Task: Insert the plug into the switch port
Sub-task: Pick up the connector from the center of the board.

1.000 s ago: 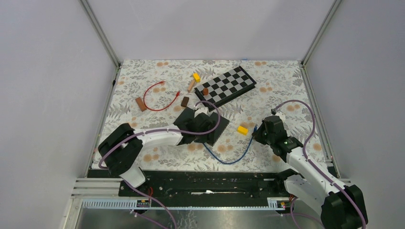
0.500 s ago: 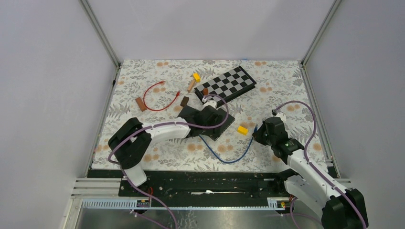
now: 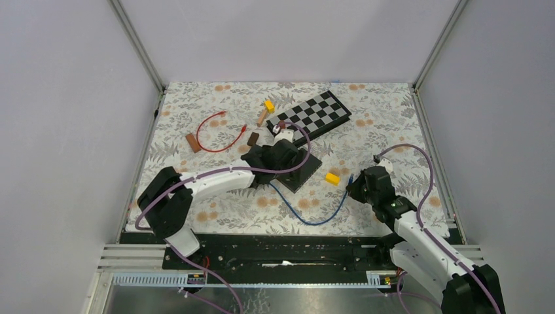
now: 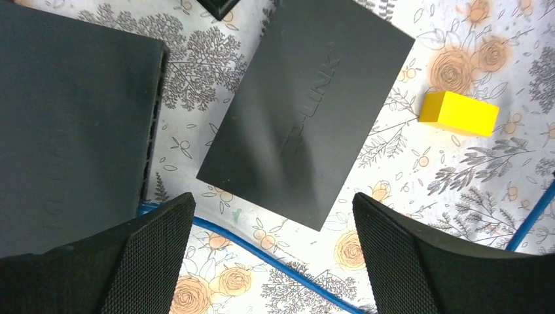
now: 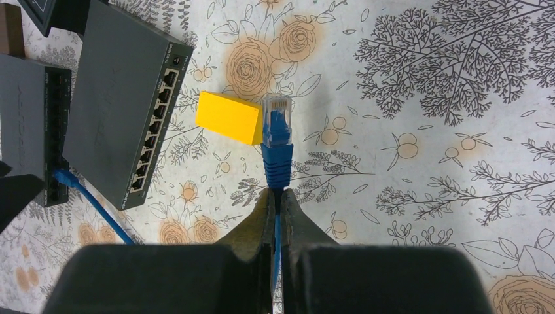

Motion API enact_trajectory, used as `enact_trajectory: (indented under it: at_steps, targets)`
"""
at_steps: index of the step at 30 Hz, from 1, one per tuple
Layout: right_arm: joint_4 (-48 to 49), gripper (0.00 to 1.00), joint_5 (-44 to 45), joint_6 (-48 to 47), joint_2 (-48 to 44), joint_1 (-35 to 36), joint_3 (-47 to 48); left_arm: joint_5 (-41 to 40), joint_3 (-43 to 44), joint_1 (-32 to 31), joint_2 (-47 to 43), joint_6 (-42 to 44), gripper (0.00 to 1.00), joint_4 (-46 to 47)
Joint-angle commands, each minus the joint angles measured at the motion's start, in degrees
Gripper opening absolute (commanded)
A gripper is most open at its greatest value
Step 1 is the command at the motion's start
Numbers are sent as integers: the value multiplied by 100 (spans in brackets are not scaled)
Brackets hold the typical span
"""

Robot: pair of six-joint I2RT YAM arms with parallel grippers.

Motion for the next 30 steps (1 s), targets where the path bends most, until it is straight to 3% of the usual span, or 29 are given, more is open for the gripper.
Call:
enact_trajectory:
  at_steps: [1,14,20,24,26,30]
  targets:
    - [297,0,-116,65,-91,51,-95,-398,293,-115,-356,-14,92,-179]
    - [-659,0,174,-542,-773,52,435,-569,366,-218,-1118,5,95,-376]
    - [-568,0,-303,-947,-1283,49,639,208,56,-203,-1782,558,95,-19]
    - [-326,0,-721,-1158,-990,91,888,513,-146,-119,-2174,646,96,40]
    - [-203,0,-533,-1230,-722,353,1030,692,-316,61,-2373,585,97,70]
    - [0,0,789,-1436,-278,1729,1373,980,-732,518,-2783,511,98,114]
